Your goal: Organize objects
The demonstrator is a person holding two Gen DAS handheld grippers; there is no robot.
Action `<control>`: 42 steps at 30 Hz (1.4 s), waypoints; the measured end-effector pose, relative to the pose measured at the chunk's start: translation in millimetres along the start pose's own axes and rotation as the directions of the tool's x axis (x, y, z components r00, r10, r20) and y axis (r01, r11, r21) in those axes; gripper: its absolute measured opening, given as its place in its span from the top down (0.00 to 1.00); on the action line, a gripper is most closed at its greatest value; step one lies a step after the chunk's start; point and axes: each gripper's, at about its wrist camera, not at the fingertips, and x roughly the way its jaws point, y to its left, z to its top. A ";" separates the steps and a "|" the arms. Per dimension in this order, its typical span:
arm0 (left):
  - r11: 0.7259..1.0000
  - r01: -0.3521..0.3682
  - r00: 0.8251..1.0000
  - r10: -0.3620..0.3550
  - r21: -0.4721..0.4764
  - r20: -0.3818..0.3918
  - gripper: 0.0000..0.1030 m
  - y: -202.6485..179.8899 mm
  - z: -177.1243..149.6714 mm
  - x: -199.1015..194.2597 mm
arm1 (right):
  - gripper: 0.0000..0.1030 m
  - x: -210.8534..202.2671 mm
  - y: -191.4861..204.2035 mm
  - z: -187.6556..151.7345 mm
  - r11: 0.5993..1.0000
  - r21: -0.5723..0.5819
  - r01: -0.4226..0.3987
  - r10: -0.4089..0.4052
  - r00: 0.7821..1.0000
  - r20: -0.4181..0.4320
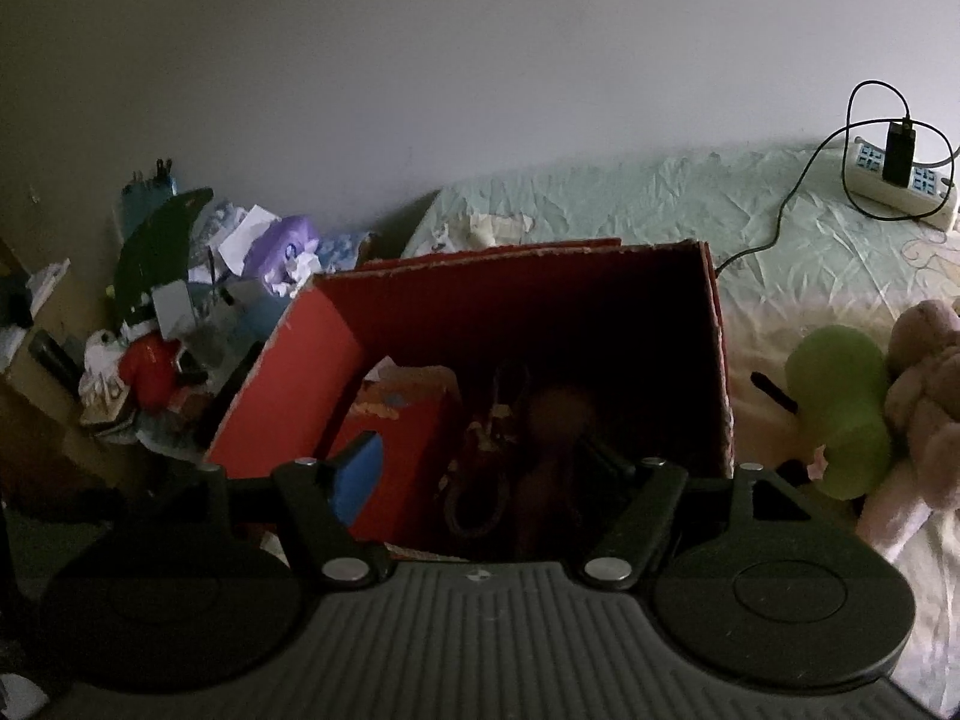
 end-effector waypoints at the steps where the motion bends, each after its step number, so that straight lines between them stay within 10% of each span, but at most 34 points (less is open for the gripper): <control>1: 1.000 0.000 1.000 0.000 -0.002 -0.002 0.00 0.1 0.2 -0.1 | 0.29 0.0 0.5 -0.8 1.000 -0.006 0.002 -0.002 1.000 -0.007; 42: 0.997 -0.068 0.981 0.074 0.040 -0.177 0.00 1.0 -34.9 38.1 | 0.34 -2.9 5.4 -38.4 0.999 0.047 -0.012 0.020 0.985 -0.172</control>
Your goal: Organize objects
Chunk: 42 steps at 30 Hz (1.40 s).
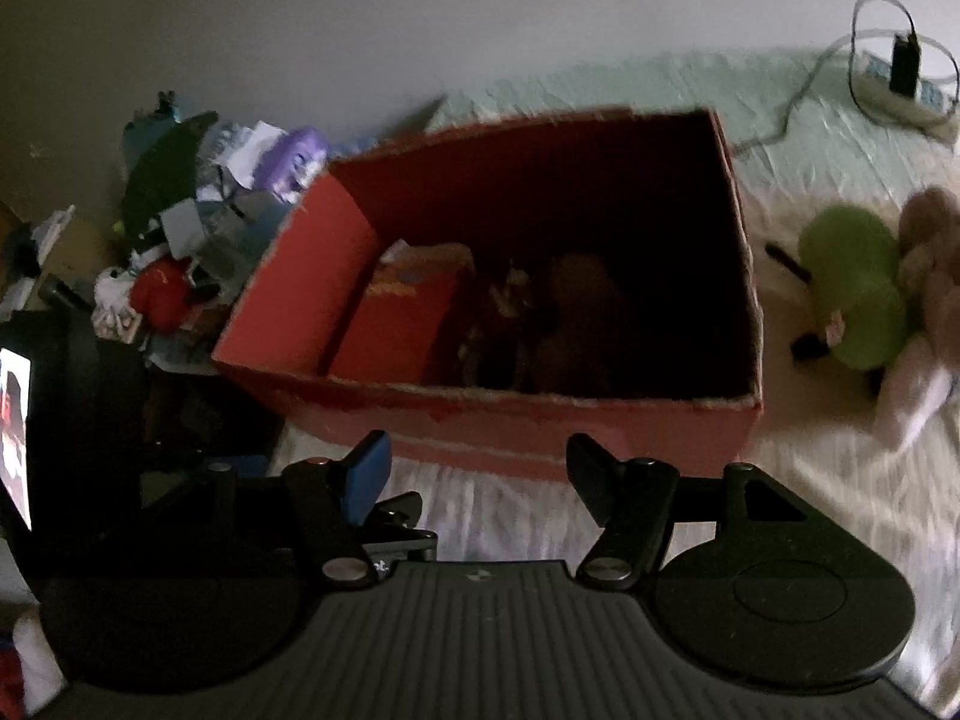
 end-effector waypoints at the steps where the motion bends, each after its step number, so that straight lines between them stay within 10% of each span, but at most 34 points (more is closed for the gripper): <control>1: 1.000 0.000 1.000 0.000 0.002 -0.008 0.00 -0.3 -1.2 2.7 | 0.34 2.5 -1.9 -1.5 1.000 0.011 0.004 -0.004 1.000 -0.012; 42: 0.999 -0.036 0.995 0.033 0.028 0.092 0.00 2.0 14.2 -45.1 | 0.34 -14.4 -4.9 15.3 1.000 0.017 -0.016 0.016 1.000 -0.021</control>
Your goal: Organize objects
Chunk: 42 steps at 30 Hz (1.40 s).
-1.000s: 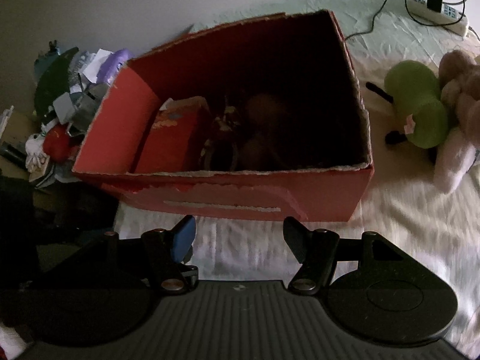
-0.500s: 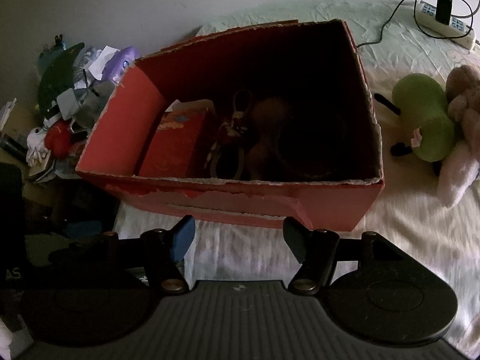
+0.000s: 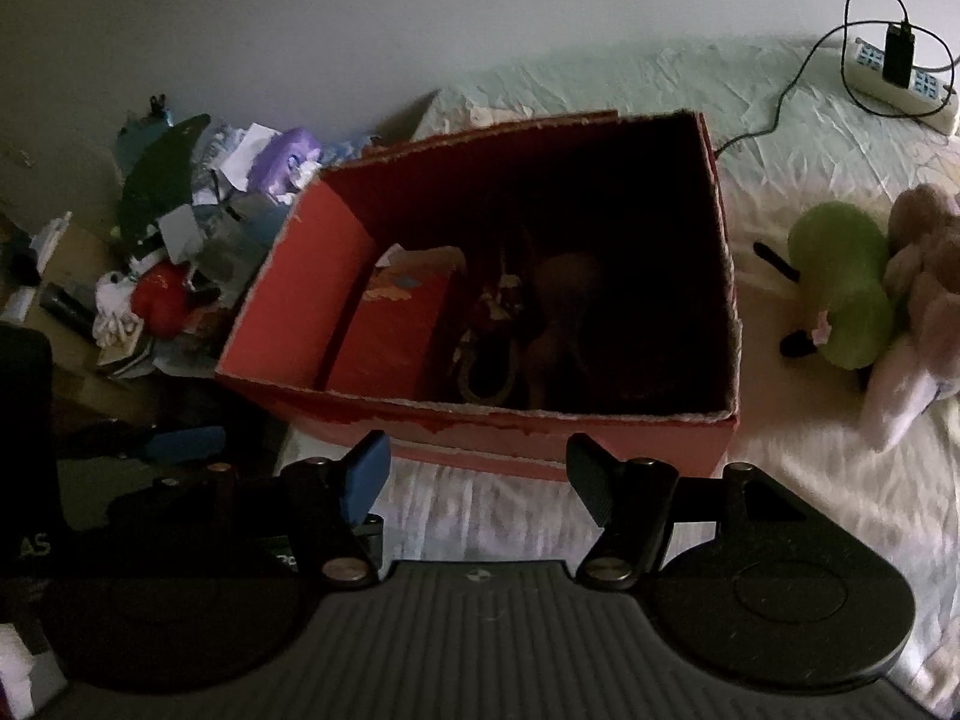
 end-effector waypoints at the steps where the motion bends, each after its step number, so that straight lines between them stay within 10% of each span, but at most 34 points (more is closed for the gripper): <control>1: 1.000 0.002 1.000 -0.002 -0.002 0.007 0.00 -0.6 1.7 -3.3 | 0.34 -2.9 -0.5 1.4 1.000 -0.001 -0.008 0.008 1.000 0.003; 23: 0.988 -0.128 0.987 0.136 -0.090 0.087 0.00 -36.7 57.8 -11.3 | 0.34 -5.0 -55.7 56.6 0.998 -0.049 -0.049 0.054 0.991 0.123; 42: 0.996 -0.085 0.992 0.083 0.012 0.094 0.04 -27.0 95.1 50.3 | 0.34 69.9 -53.6 90.4 0.990 -0.138 -0.003 0.018 0.994 0.111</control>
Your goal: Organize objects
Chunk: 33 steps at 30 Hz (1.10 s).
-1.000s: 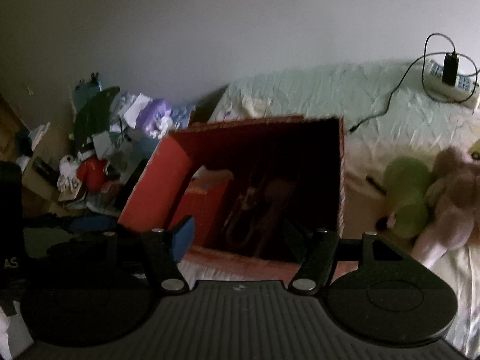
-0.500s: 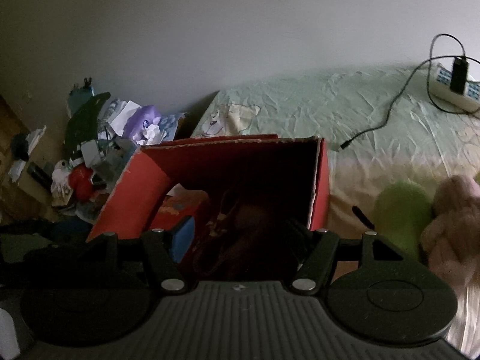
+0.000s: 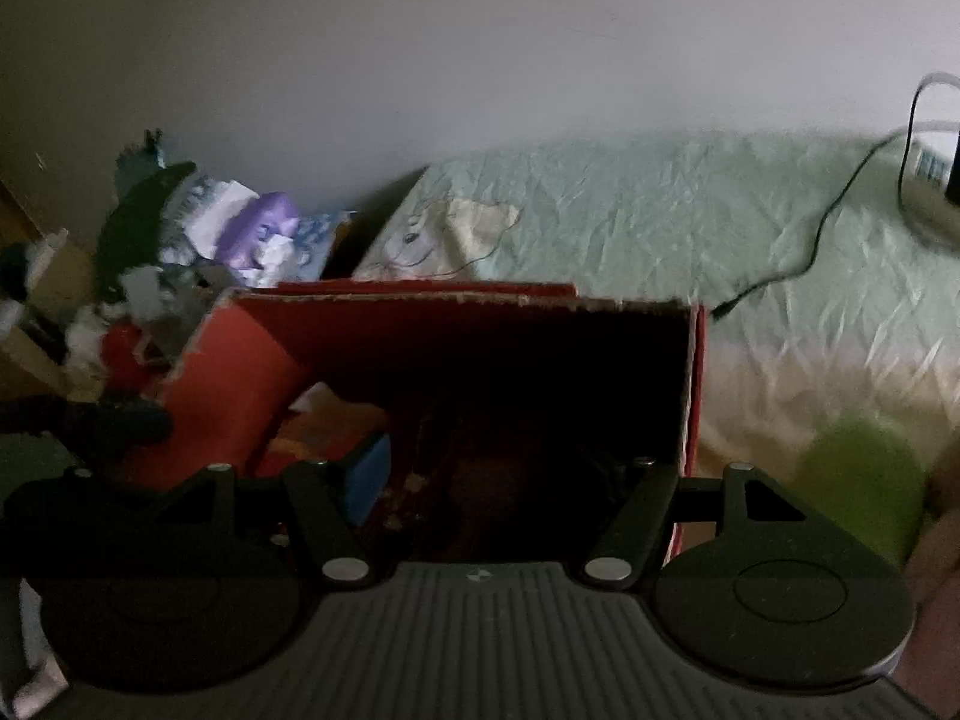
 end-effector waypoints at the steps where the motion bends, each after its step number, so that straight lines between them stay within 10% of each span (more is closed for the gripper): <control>1: 1.000 -0.002 1.000 0.002 0.016 0.004 0.03 -0.9 0.1 3.3 | 0.34 2.9 1.6 0.6 1.000 -0.014 0.016 -0.016 1.000 0.006; 33: 0.994 0.109 0.993 -0.109 -0.002 0.050 0.03 12.6 -8.9 29.6 | 0.31 22.6 24.6 -10.4 0.982 -0.047 0.184 -0.178 0.979 0.102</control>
